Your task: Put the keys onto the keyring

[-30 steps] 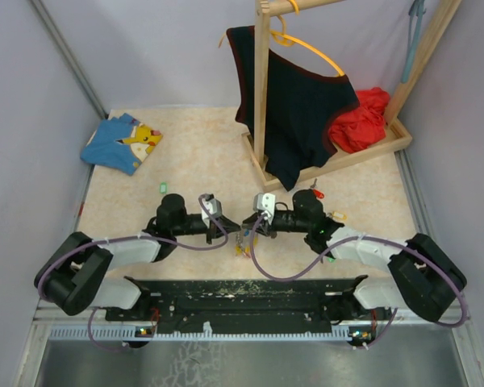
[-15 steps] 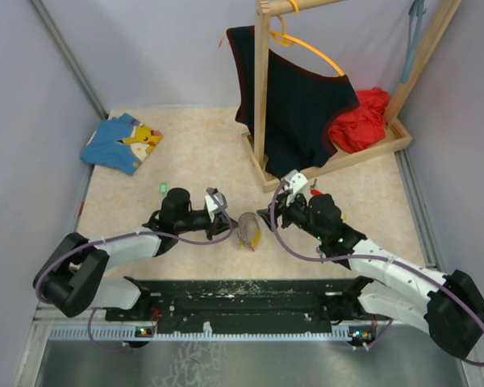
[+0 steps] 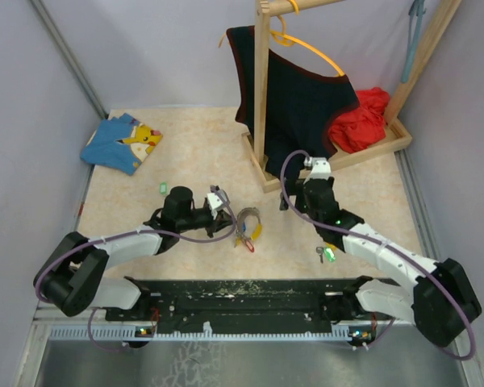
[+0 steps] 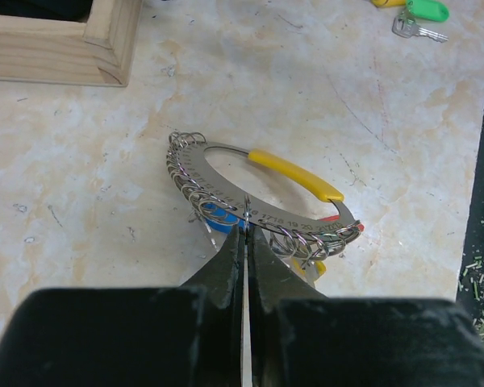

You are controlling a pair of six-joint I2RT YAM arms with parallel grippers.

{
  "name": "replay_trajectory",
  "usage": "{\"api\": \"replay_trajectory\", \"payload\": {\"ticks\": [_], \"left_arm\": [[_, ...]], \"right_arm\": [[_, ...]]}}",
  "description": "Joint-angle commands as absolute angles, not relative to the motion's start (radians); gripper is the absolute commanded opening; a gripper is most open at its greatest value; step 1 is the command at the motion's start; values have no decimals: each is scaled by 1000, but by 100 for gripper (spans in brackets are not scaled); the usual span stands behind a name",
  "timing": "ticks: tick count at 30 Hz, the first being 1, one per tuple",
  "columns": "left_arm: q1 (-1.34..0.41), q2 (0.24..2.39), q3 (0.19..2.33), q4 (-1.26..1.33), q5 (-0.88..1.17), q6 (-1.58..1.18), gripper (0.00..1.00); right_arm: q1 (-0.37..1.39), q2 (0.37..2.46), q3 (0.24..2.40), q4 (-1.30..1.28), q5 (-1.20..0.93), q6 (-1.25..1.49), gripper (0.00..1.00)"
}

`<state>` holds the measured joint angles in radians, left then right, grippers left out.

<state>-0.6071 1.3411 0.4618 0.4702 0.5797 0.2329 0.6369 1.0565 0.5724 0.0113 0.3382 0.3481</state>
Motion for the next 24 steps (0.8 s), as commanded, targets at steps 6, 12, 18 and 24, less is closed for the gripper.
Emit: {"api": "replay_trajectory", "payload": {"ticks": [6, 12, 18, 24], "left_arm": [[-612, 1323, 484, 471, 512, 199, 1], [-612, 1305, 477, 477, 483, 186, 1], [-612, 1279, 456, 507, 465, 182, 1], [-612, 1291, 460, 503, 462, 189, 1]], "right_arm": [[407, 1243, 675, 4, 413, 557, 84], [388, 1418, 769, 39, 458, 545, 66], [388, 1547, 855, 21, 515, 578, 55], [387, 1622, 895, 9, 547, 593, 42]]}}
